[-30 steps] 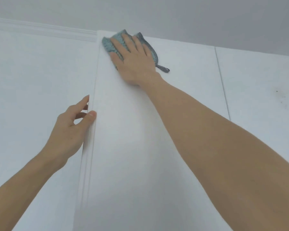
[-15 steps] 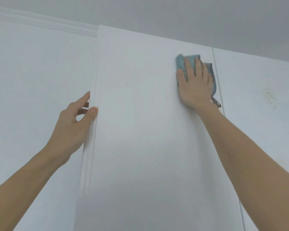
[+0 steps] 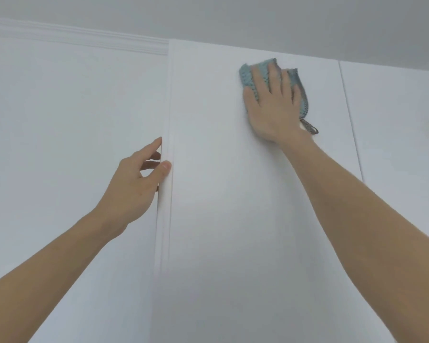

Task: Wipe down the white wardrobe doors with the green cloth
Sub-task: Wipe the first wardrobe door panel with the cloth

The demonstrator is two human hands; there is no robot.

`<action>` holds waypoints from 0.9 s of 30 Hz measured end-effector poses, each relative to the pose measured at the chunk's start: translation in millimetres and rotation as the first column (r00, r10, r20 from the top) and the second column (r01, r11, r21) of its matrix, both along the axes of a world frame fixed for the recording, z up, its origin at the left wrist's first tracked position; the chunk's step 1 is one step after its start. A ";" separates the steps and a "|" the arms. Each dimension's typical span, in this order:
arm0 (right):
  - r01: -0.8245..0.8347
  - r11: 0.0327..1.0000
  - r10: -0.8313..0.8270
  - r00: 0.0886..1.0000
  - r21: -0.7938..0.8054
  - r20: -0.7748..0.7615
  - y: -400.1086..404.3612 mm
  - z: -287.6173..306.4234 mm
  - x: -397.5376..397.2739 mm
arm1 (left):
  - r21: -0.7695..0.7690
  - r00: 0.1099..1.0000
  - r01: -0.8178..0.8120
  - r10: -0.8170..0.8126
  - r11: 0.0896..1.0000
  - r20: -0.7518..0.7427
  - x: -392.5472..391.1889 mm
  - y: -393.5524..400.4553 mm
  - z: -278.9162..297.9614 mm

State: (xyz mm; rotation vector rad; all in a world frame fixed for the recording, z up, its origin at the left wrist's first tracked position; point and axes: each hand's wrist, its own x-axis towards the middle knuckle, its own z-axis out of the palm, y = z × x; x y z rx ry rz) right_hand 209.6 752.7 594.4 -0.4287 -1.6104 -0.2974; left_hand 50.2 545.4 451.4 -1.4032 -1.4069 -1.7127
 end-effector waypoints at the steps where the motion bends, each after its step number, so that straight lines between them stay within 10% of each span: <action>1: 0.002 0.995 -0.007 0.999 0.098 0.050 -12.6 -22.4 -12.7 | 0.010 1.000 0.005 -0.005 1.000 0.012 -0.9 0.9 -2.9; 8: -0.071 0.883 -0.092 0.944 0.464 0.318 -51.8 -192.6 -40.6 | 0.103 0.985 0.123 -0.134 0.987 0.106 3.1 10.1 -33.0; 18: 0.031 0.966 -0.073 0.985 0.258 0.157 -50.4 -65.7 -47.7 | 0.086 0.972 0.134 -0.148 0.987 0.182 10.5 -0.3 -69.1; 27: -0.166 0.871 -0.061 0.897 0.462 0.437 -49.6 -287.7 -29.2 | 0.157 0.944 0.232 -0.261 0.960 0.202 37.7 -2.1 -88.3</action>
